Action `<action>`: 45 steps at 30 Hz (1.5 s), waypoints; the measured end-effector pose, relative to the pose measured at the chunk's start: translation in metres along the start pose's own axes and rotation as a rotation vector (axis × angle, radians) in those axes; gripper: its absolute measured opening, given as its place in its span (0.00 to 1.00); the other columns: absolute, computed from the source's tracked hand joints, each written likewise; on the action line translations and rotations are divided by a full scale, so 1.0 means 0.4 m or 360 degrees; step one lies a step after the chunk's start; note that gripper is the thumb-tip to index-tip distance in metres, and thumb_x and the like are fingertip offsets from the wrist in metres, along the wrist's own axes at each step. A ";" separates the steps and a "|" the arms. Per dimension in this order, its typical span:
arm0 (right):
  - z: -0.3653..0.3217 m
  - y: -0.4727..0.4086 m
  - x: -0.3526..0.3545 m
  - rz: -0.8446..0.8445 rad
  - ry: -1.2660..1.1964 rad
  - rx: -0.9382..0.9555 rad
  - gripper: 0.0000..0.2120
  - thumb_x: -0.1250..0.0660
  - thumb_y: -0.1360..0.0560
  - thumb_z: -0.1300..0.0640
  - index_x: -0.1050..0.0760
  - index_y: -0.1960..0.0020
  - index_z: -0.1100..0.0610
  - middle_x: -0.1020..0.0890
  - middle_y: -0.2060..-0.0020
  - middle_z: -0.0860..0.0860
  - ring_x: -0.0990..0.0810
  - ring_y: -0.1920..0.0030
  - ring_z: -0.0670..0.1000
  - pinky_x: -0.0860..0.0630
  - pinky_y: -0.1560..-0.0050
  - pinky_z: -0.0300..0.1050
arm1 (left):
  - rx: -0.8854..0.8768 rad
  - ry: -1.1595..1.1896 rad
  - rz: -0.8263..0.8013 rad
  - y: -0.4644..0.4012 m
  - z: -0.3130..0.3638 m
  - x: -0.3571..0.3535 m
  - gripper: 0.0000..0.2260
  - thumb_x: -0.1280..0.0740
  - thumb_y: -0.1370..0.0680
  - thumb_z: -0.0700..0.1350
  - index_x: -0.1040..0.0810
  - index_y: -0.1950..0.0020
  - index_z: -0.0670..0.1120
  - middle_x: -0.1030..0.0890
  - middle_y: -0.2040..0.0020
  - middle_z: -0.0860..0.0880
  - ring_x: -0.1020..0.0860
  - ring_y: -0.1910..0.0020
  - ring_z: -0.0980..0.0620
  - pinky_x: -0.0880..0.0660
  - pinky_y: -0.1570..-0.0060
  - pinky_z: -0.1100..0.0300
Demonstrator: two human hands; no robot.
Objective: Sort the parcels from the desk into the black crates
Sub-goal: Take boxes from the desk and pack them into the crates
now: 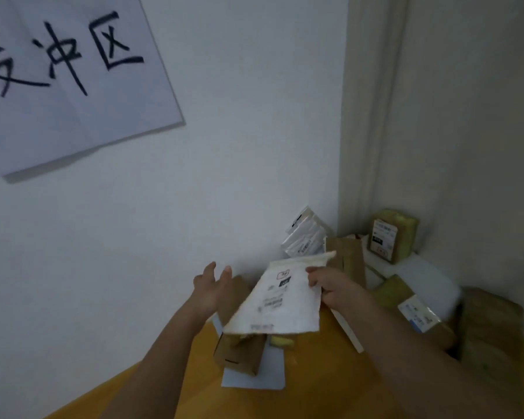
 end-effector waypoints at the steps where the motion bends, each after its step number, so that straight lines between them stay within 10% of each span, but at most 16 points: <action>1: -0.016 0.023 0.000 0.0005 0.0038 0.0065 0.15 0.42 0.26 0.78 0.24 0.57 0.61 0.24 0.40 0.64 0.25 0.41 0.63 0.22 0.44 0.55 | -0.0013 0.0033 0.0030 0.013 0.007 0.007 0.30 0.46 0.18 0.59 0.48 0.19 0.49 0.48 0.21 0.42 0.39 0.25 0.39 0.36 0.31 0.47; 7: -0.123 0.183 0.018 0.0082 0.0229 0.0458 0.14 0.39 0.30 0.76 0.24 0.61 0.59 0.23 0.57 0.56 0.26 0.56 0.53 0.25 0.51 0.46 | -0.0099 0.0118 0.0058 0.081 0.024 0.032 0.31 0.42 0.18 0.57 0.48 0.20 0.45 0.47 0.21 0.41 0.39 0.25 0.40 0.38 0.30 0.47; 14: -0.234 0.323 0.033 0.0117 0.0306 0.0844 0.16 0.41 0.32 0.76 0.25 0.67 0.57 0.26 0.67 0.52 0.30 0.64 0.49 0.34 0.66 0.40 | -0.0230 0.0677 0.0124 0.128 0.107 0.082 0.15 0.35 0.19 0.45 0.25 0.33 0.44 0.18 0.43 0.45 0.18 0.46 0.45 0.22 0.42 0.44; 19: -0.273 0.383 0.044 0.0142 0.0364 0.0986 0.16 0.38 0.28 0.73 0.20 0.51 0.54 0.21 0.49 0.54 0.23 0.53 0.52 0.22 0.58 0.44 | -0.0389 0.1011 0.0344 0.171 0.167 0.160 0.10 0.33 0.22 0.35 0.24 0.43 0.45 0.16 0.50 0.45 0.17 0.53 0.46 0.20 0.50 0.51; 25: -0.361 0.497 0.024 0.0545 0.1160 0.1634 0.51 0.22 0.33 0.52 0.53 0.22 0.40 0.47 0.25 0.48 0.47 0.26 0.53 0.42 0.27 0.56 | -0.1004 -0.0116 0.0642 0.237 0.289 0.201 0.10 0.35 0.23 0.34 0.23 0.53 0.50 0.21 0.59 0.52 0.24 0.59 0.51 0.33 0.66 0.64; 31: -0.315 0.519 -0.122 0.0077 0.1936 0.1794 0.47 0.24 0.30 0.47 0.52 0.23 0.33 0.42 0.23 0.43 0.45 0.25 0.48 0.46 0.25 0.51 | -0.1328 -0.1133 0.0582 0.300 0.380 0.097 0.15 0.37 0.28 0.32 0.25 0.48 0.49 0.19 0.53 0.51 0.22 0.51 0.48 0.36 0.55 0.61; 36: -0.304 0.463 -0.104 -0.0009 0.1417 0.1684 0.19 0.34 0.22 0.63 0.24 0.32 0.52 0.20 0.39 0.50 0.22 0.44 0.47 0.32 0.55 0.22 | -0.1399 -0.0809 0.0886 0.316 0.365 0.139 0.29 0.32 0.25 0.39 0.35 0.26 0.53 0.36 0.24 0.48 0.42 0.24 0.46 0.52 0.25 0.48; 41: -0.318 0.435 -0.007 0.0107 0.0606 0.1523 0.11 0.35 0.20 0.63 0.21 0.41 0.53 0.17 0.49 0.51 0.18 0.53 0.48 0.21 0.58 0.36 | -0.0725 -0.0417 0.0859 0.264 0.268 0.212 0.44 0.29 0.24 0.53 0.56 0.20 0.50 0.53 0.21 0.42 0.51 0.22 0.40 0.47 0.27 0.40; 45: -0.293 0.421 -0.004 -0.0174 -0.0164 0.1190 0.09 0.35 0.20 0.64 0.21 0.44 0.53 0.15 0.52 0.49 0.16 0.53 0.51 0.17 0.56 0.49 | -0.0265 0.0345 0.0291 0.209 0.175 0.177 0.48 0.28 0.26 0.56 0.59 0.20 0.50 0.53 0.19 0.45 0.48 0.21 0.41 0.44 0.27 0.41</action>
Point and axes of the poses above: each hand's wrist, its own y-axis away from the middle knuckle, its own x-axis out of the back of the hand, z = x × y, the point moved 8 cm from there along -y, towards the middle knuckle
